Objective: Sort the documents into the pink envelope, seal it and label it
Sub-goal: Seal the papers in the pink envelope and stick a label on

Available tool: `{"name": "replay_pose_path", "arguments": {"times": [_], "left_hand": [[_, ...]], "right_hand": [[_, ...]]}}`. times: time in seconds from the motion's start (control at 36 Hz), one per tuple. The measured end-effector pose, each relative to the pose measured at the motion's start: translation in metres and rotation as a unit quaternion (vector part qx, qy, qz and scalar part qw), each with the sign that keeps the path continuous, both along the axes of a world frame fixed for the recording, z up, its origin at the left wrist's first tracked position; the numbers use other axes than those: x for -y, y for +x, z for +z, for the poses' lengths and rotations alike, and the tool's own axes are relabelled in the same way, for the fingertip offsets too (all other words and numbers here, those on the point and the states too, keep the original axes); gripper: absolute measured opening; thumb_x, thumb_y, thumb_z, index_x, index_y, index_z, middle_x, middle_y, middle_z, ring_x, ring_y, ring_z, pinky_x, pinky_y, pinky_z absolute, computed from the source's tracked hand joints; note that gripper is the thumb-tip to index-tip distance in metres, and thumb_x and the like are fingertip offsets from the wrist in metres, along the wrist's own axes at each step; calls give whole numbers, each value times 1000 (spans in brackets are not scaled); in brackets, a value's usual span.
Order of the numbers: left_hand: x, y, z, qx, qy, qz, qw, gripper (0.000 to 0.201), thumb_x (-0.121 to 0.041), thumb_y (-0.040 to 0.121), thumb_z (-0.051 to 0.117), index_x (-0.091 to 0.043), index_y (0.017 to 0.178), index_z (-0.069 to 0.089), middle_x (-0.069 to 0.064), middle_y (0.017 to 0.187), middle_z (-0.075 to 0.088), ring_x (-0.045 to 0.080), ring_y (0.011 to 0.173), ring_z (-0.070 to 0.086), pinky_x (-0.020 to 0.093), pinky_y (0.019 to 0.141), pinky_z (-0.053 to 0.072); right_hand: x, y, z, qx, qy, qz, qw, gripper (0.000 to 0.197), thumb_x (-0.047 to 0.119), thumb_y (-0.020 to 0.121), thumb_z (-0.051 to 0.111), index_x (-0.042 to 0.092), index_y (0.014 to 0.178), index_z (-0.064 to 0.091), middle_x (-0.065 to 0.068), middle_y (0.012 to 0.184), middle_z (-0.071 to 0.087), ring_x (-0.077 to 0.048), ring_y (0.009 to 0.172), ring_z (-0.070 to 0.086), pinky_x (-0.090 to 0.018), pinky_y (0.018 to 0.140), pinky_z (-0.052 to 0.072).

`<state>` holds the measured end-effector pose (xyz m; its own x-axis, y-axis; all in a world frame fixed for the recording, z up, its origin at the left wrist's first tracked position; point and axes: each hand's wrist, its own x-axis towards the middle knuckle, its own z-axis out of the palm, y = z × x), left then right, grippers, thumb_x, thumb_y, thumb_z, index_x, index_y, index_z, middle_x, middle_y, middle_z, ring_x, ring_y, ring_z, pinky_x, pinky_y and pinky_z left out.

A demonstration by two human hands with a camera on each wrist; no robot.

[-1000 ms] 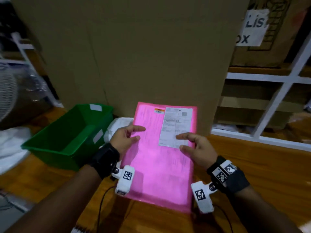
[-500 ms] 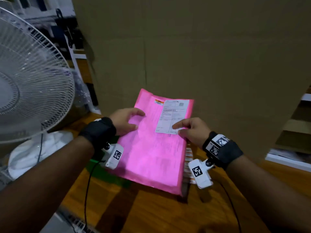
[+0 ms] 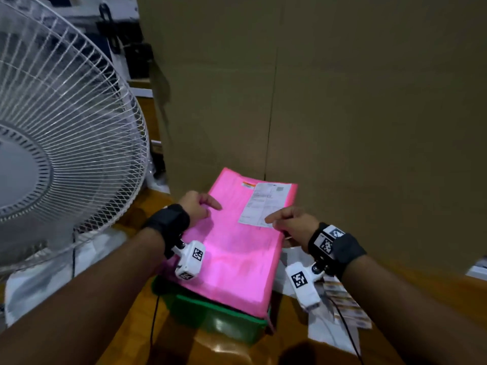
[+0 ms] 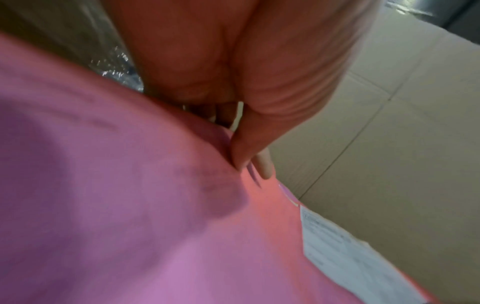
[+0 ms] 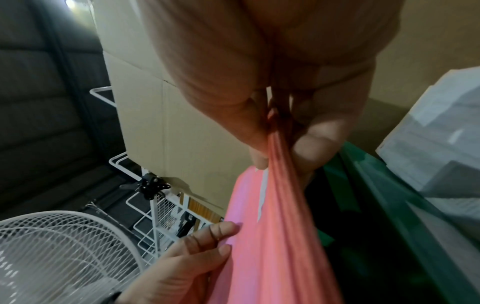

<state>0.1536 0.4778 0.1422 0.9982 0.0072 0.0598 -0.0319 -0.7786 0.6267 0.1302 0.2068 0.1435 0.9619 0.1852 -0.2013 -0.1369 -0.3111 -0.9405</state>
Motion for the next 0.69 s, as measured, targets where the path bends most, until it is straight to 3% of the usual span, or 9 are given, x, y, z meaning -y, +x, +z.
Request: {"name": "replay_pose_path", "arguments": {"times": [0.06,0.17,0.25,0.33,0.39,0.47,0.53,0.58,0.69], "left_hand": [[-1,7,-1,12,-39,8,999,41,16,83,52,-12,98,78,-3,70,63,-4,46,50,7,48,36],[8,19,0,18,-22,3,1000,47,16,82,43,-9,99,79,5,89,68,5,60,50,5,47,36],[15,24,-3,19,1,9,1000,49,13,83,40,-12,99,79,10,96,70,11,61,51,5,46,32],[18,23,-9,8,21,32,999,46,10,84,45,-16,103,78,7,115,69,28,94,65,16,65,40],[18,21,-18,3,30,45,999,44,8,85,48,-19,103,77,6,123,66,28,106,64,18,72,40],[18,16,-28,-7,52,45,998,40,5,87,50,-19,108,75,7,131,62,26,115,60,17,80,40],[17,14,-33,-16,65,40,997,38,3,89,52,-17,113,73,8,134,59,26,120,58,18,85,40],[15,11,-36,-12,74,44,996,38,3,90,53,-17,116,73,8,135,58,26,122,57,19,90,41],[11,4,-40,-8,79,65,995,39,5,90,52,-17,113,74,9,132,61,27,119,59,19,87,41]], "right_hand": [[-5,4,0,-9,-2,-10,1000,29,-7,91,48,11,84,70,-4,69,63,-11,50,57,-23,46,52],[-13,12,-6,-7,-60,-31,998,29,-9,83,50,8,84,74,-6,68,66,-21,57,59,-39,61,59],[-20,15,-16,37,-111,-39,992,33,-9,80,51,14,76,75,3,62,63,-13,51,57,-28,54,51],[-23,14,-21,79,-192,-12,978,30,-3,80,58,17,89,78,10,83,66,-7,79,62,-17,70,48],[-22,14,-22,88,-236,-5,968,28,2,84,58,15,99,78,9,92,64,-6,90,60,-13,78,44],[-24,21,-25,94,-274,-2,957,23,7,84,59,18,93,77,3,105,68,-13,101,64,-13,82,44],[-27,30,-31,93,-295,-6,951,16,19,79,59,22,81,75,-4,106,70,-19,99,66,-20,84,51],[-28,37,-35,91,-313,-23,945,23,32,71,53,21,74,73,-6,96,71,-23,89,68,-29,81,57],[-26,46,-43,96,-314,-49,943,22,30,73,55,19,73,74,-7,91,71,-25,84,69,-33,78,58]]}}
